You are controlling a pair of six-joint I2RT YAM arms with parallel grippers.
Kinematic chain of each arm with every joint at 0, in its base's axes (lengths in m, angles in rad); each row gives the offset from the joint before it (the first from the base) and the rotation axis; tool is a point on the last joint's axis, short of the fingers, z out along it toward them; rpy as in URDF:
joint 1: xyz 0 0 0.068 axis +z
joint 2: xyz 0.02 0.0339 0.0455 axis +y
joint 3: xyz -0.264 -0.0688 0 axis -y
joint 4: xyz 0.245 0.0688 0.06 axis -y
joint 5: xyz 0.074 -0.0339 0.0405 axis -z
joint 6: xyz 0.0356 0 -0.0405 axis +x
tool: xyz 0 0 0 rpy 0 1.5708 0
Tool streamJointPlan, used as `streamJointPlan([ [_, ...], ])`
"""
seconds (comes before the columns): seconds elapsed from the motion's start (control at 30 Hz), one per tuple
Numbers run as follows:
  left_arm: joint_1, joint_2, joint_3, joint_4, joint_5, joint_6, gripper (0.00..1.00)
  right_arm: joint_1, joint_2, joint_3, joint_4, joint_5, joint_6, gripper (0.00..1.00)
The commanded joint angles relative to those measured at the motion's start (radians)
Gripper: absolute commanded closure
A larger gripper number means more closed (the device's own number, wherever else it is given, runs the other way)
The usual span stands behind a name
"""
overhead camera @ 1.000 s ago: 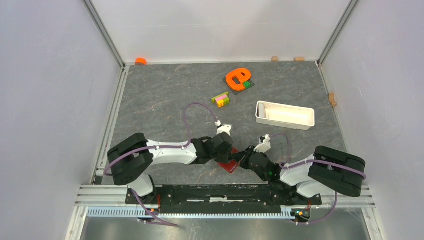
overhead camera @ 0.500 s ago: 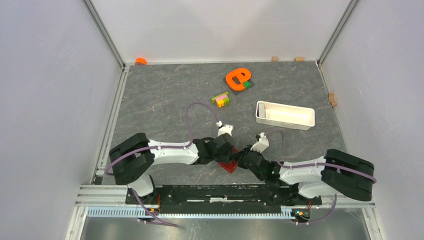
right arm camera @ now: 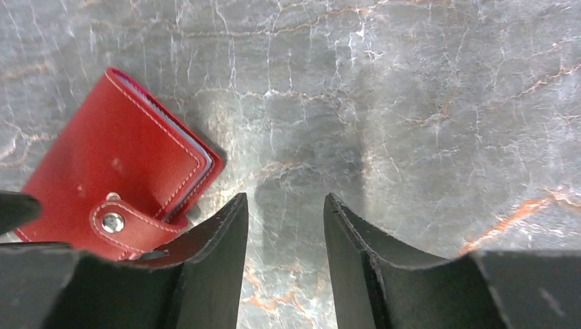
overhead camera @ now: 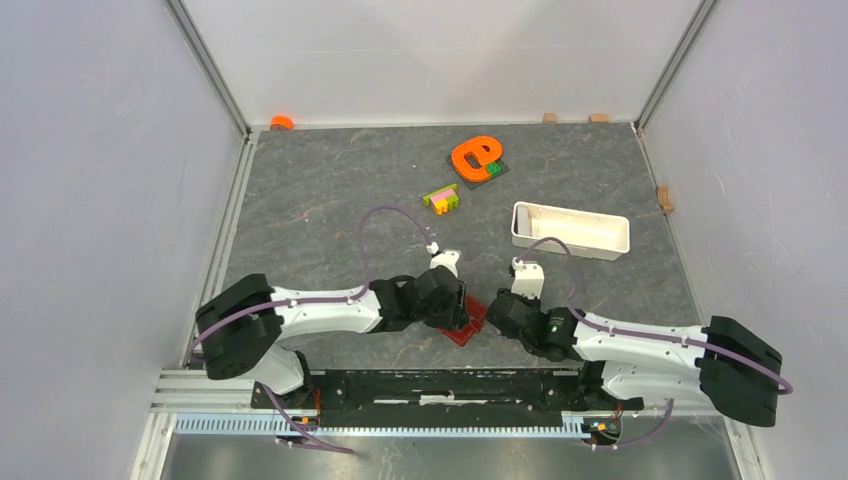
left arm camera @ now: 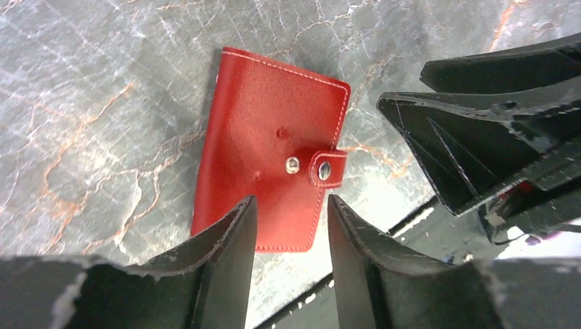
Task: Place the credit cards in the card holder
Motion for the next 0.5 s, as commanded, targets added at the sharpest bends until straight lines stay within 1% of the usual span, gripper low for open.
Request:
streamJointPlan([
  [0.0,0.024,-0.093,-0.016,-0.059,0.035,0.021,0.48,-0.004,-0.034,0.085,-0.140,-0.062,-0.073,0.50],
  [0.1,0.051,-0.129,-0.031,-0.071,0.075,0.032,0.46,-0.004,-0.044,0.121,-0.151,-0.127,-0.060,0.49],
  [0.17,0.070,-0.167,-0.057,-0.047,0.090,0.032,0.45,-0.003,-0.065,0.133,-0.139,-0.171,-0.032,0.47],
  [0.23,0.089,-0.190,-0.082,-0.026,0.107,0.034,0.44,-0.001,-0.094,0.126,-0.093,-0.227,0.004,0.46],
  [0.3,0.111,-0.186,-0.096,-0.013,0.129,0.045,0.44,0.001,-0.111,0.119,-0.037,-0.270,0.035,0.41],
  [0.37,0.123,-0.168,-0.106,0.003,0.133,0.051,0.44,0.003,-0.106,0.128,-0.017,-0.284,0.056,0.38],
  [0.47,0.124,-0.139,-0.112,0.012,0.133,0.065,0.46,0.011,-0.051,0.189,-0.077,-0.259,0.063,0.38],
])
